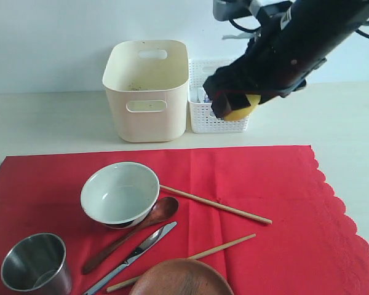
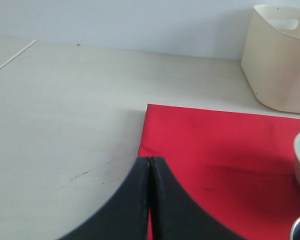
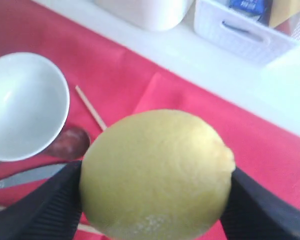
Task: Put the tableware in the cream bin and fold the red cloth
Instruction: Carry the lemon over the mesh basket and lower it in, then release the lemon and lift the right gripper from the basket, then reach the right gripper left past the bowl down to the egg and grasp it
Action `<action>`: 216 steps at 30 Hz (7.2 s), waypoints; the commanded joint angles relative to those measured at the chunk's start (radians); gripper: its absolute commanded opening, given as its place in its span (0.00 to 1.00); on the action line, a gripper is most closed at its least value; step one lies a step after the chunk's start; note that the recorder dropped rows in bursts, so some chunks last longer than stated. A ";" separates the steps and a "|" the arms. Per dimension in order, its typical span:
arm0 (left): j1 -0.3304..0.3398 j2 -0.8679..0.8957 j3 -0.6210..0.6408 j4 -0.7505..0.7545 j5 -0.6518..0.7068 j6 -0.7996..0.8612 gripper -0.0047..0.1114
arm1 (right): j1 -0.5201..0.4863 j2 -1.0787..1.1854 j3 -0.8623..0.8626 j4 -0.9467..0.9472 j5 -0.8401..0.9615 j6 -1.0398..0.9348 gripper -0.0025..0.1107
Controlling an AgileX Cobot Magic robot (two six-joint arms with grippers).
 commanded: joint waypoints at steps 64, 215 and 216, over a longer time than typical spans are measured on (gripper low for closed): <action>-0.005 -0.006 -0.001 0.006 -0.006 0.000 0.05 | -0.206 0.598 -0.735 -0.179 -0.015 -0.021 0.84; -0.005 -0.006 -0.001 0.006 -0.006 0.000 0.05 | 0.597 0.357 0.065 0.311 -0.216 -0.695 0.74; -0.005 -0.006 -0.001 0.006 -0.006 0.000 0.05 | 0.597 0.364 0.065 0.313 -0.221 -0.708 0.74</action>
